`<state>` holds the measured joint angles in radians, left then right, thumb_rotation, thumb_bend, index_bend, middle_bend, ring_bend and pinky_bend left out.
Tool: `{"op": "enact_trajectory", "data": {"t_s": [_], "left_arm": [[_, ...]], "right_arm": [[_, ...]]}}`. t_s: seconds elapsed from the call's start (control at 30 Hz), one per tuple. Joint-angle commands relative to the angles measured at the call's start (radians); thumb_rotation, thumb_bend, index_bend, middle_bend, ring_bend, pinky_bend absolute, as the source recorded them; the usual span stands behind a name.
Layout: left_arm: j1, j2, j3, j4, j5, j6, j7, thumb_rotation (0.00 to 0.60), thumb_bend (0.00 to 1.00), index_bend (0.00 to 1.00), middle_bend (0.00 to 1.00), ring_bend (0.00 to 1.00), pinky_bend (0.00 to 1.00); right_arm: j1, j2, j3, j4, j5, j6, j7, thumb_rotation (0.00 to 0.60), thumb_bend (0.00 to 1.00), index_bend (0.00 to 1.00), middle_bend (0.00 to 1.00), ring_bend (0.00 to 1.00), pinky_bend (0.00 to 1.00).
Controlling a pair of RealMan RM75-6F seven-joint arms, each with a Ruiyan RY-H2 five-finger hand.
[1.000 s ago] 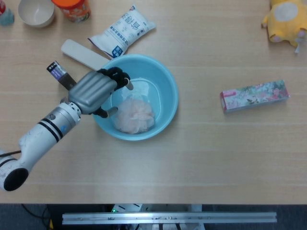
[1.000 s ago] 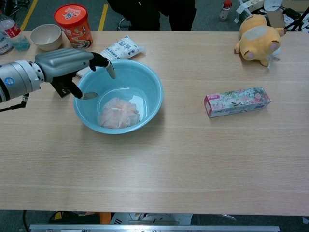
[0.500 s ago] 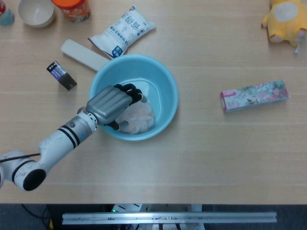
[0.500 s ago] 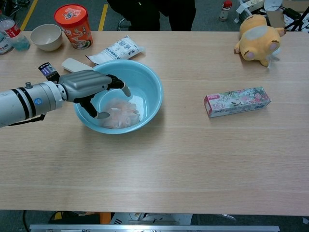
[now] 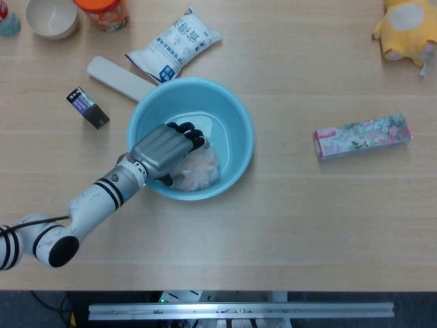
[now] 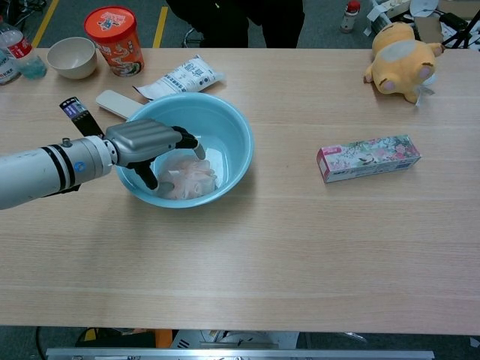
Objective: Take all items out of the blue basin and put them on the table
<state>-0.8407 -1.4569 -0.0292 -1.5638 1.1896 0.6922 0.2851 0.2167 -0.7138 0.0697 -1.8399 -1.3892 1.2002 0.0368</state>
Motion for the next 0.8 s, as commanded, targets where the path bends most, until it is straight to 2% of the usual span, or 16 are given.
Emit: {"op": "enact_trajectory", "data": {"t_s": [0.03, 0.17, 0.3, 0.5, 0.7, 0.8], "left_arm": [[-0.007, -0.012, 0.006, 0.011, -0.008, -0.007, 0.011, 0.600, 0.28, 0.20, 0.18, 0.13, 0.25], [-0.014, -0.027, 0.012, 0.020, -0.011, -0.009, 0.024, 0.600, 0.28, 0.24, 0.21, 0.19, 0.27], [-0.022, -0.033, 0.014, 0.022, -0.017, -0.018, 0.024, 0.600, 0.28, 0.34, 0.31, 0.33, 0.32], [-0.031, -0.039, 0.015, 0.021, -0.025, -0.024, 0.020, 0.600, 0.29, 0.42, 0.42, 0.43, 0.39], [-0.033, -0.043, 0.005, 0.021, -0.026, -0.018, -0.005, 0.600, 0.37, 0.50, 0.51, 0.52, 0.53], [-0.032, -0.038, -0.001, 0.018, -0.021, -0.009, -0.018, 0.600, 0.38, 0.52, 0.53, 0.55, 0.57]], "right_arm": [[0.001, -0.001, 0.000, 0.001, -0.001, -0.002, 0.001, 0.600, 0.02, 0.00, 0.19, 0.10, 0.26], [0.001, 0.000, 0.000, 0.002, -0.002, 0.000, 0.004, 0.600, 0.02, 0.00, 0.19, 0.10, 0.26], [0.000, 0.001, 0.002, 0.003, -0.001, 0.003, 0.009, 0.600, 0.02, 0.00, 0.19, 0.10, 0.26], [-0.003, 0.003, 0.003, 0.004, -0.002, 0.010, 0.017, 0.600, 0.02, 0.00, 0.19, 0.10, 0.26], [-0.007, 0.006, 0.004, 0.005, -0.002, 0.015, 0.025, 0.600, 0.02, 0.00, 0.19, 0.10, 0.26], [-0.009, 0.008, 0.004, 0.006, -0.002, 0.019, 0.028, 0.600, 0.02, 0.00, 0.19, 0.10, 0.26]]}}
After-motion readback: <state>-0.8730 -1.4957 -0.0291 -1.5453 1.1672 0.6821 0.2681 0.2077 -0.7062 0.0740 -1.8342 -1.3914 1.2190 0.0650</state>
